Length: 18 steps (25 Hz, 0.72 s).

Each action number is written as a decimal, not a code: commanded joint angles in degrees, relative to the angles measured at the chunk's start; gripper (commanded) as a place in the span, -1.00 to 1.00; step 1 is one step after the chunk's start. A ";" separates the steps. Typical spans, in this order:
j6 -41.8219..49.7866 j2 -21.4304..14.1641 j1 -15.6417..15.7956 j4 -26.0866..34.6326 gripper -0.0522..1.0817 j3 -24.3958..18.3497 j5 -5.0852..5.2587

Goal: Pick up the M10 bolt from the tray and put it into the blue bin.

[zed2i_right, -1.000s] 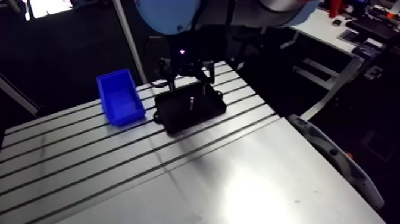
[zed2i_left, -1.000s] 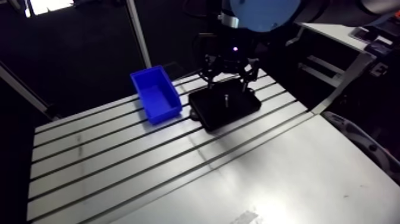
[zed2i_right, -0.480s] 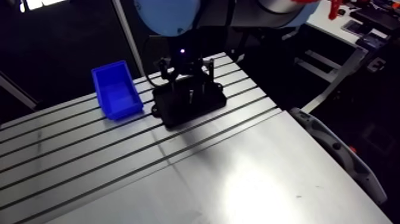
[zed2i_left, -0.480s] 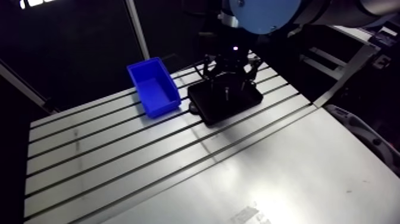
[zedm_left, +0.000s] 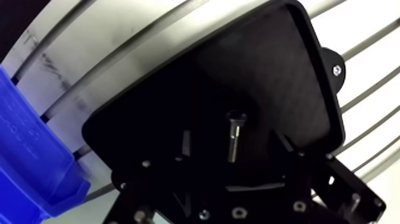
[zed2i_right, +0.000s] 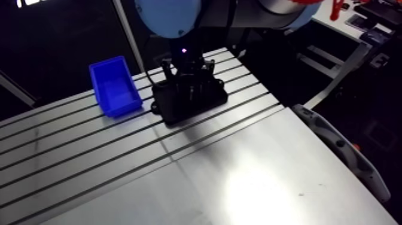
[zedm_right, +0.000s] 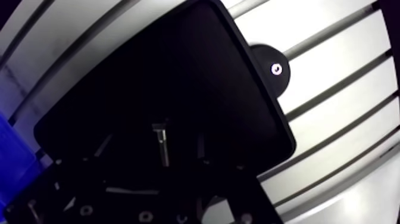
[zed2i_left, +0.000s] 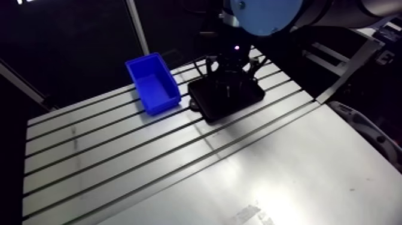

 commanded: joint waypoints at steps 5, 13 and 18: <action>-0.10 0.36 0.06 -0.02 -0.28 0.10 -0.02; -0.10 0.71 0.06 -0.11 -0.13 0.27 -0.02; -0.10 0.71 0.06 -0.02 -0.06 0.36 -0.02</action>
